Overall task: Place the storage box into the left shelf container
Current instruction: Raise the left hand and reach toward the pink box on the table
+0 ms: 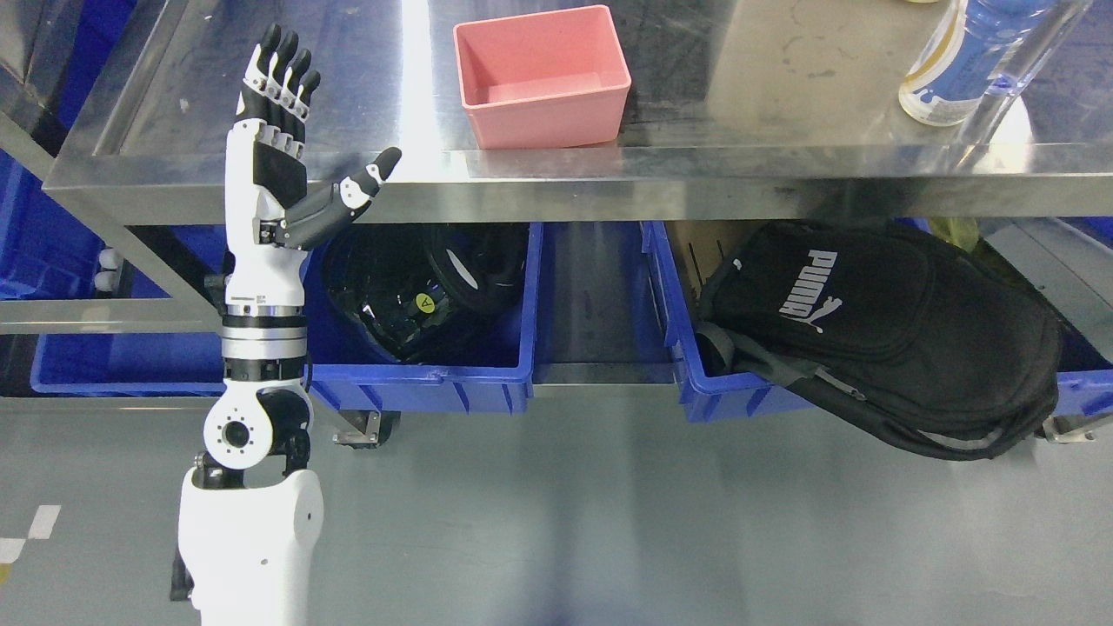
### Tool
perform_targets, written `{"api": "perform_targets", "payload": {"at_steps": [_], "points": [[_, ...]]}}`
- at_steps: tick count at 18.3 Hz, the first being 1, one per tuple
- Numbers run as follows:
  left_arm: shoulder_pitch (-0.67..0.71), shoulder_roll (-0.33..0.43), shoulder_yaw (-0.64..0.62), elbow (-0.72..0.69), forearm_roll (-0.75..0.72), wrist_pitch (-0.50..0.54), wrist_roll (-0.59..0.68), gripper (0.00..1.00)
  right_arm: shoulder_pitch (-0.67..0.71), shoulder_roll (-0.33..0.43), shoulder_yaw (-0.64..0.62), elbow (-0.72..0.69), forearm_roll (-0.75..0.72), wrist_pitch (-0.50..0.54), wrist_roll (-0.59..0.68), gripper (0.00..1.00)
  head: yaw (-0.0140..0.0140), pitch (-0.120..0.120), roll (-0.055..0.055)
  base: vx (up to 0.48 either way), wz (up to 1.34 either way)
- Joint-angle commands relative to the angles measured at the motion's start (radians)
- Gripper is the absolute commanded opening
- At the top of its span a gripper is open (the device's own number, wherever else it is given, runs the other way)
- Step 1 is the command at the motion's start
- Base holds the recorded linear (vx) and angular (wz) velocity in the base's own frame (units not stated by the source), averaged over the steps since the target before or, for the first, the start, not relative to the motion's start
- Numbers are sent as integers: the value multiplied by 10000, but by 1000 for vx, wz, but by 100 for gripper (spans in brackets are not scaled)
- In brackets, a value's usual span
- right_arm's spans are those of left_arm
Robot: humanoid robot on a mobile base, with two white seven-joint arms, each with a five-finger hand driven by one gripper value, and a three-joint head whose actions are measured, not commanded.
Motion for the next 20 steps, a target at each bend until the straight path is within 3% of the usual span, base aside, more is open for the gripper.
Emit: {"api": "perform_targets", "payload": {"at_steps": [1,5,7,8,9,11,13,15,18,20], "points": [[-38,611,405,-11,-15,-204,-21,100,-31,-174,1,-175,-215,3,46,100,0,0,0,0,0],[-816,1041,1155,34,-15,-189,-51,100,-31,-174,1,-175,-215,3,46,100,0,0,0,0,0],[-1766,2233,1126,126,-61,-52,-524,100,-46,-174,1,-175,-215,3,31,100,0,0,0,0,0],[-2197,2893,1050,248,-213,-51,-1104,100,-31,-174,1,-175,-215,3,30,100,0,0,0,0,0],[-2885,3932,852,477,-579,-36,-2507,100,-46,-174,1,-175,-215,-13,30,100,0,0,0,0,0],[-4052,4967,346,1137,-950,-51,-5453,100,-31,-174,1,-175,-215,3,30,100,0,0,0,0,0],[-4729,5337,-175,1612,-1194,-51,-7329,100,-46,-174,1,-175,-215,3,46,100,0,0,0,0,0],[-5115,5675,-1002,1738,-1838,25,-8269,100,-31,-174,1,-175,-215,3,46,100,0,0,0,0,0],[-5605,5615,-1802,1753,-1917,315,-8810,97,-31,-174,1,-175,-215,3,30,100,0,0,0,0,0],[-6187,5203,-2705,1798,-1933,1263,-8810,97,-31,-174,1,-175,-215,2,30,100,0,0,0,0,0]]}}
